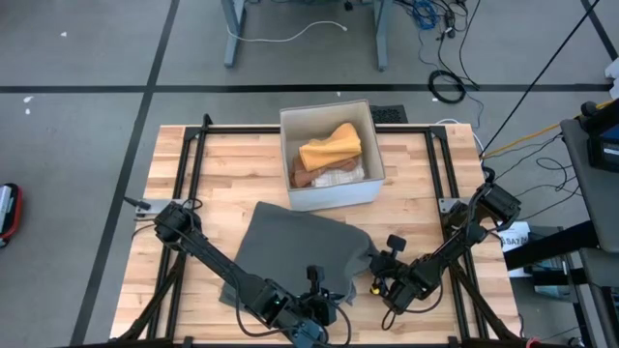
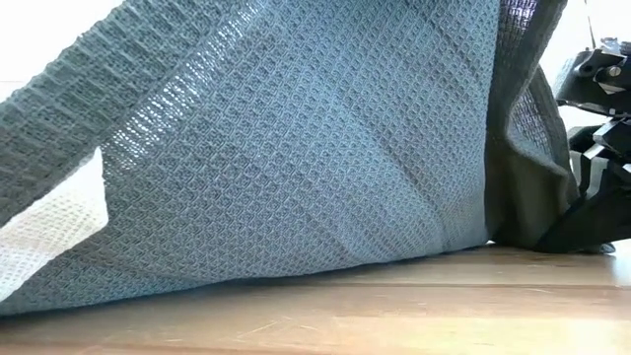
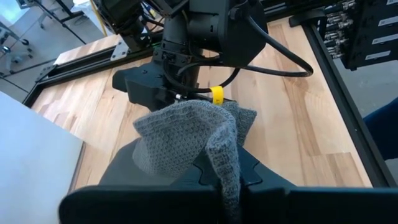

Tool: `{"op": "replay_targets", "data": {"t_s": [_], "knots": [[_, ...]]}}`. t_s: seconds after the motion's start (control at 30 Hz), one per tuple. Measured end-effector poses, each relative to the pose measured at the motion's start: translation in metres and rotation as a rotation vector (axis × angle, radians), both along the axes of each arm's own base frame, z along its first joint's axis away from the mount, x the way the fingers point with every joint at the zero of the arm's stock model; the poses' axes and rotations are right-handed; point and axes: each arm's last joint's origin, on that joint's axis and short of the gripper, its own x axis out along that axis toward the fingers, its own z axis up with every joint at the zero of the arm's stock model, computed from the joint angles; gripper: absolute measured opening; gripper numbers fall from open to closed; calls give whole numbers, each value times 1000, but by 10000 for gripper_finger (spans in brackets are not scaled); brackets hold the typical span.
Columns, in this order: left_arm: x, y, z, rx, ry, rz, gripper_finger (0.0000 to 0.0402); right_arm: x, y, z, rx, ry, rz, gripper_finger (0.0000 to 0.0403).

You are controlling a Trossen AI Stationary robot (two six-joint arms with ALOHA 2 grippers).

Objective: Fold towel
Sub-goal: Fold the orange towel

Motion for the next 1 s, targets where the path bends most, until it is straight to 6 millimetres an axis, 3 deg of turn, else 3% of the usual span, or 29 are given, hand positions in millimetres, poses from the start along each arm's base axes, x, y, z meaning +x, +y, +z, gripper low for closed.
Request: {"op": "replay_targets", "data": {"t_s": [0.73,1.0], "knots": [[0,0,0,-10,6,-12,0,16,-4,2,65,-78,-34,43],[-1,-3,0,-23,13,-30,0,21,1,3,27,-32,113,35]]}}
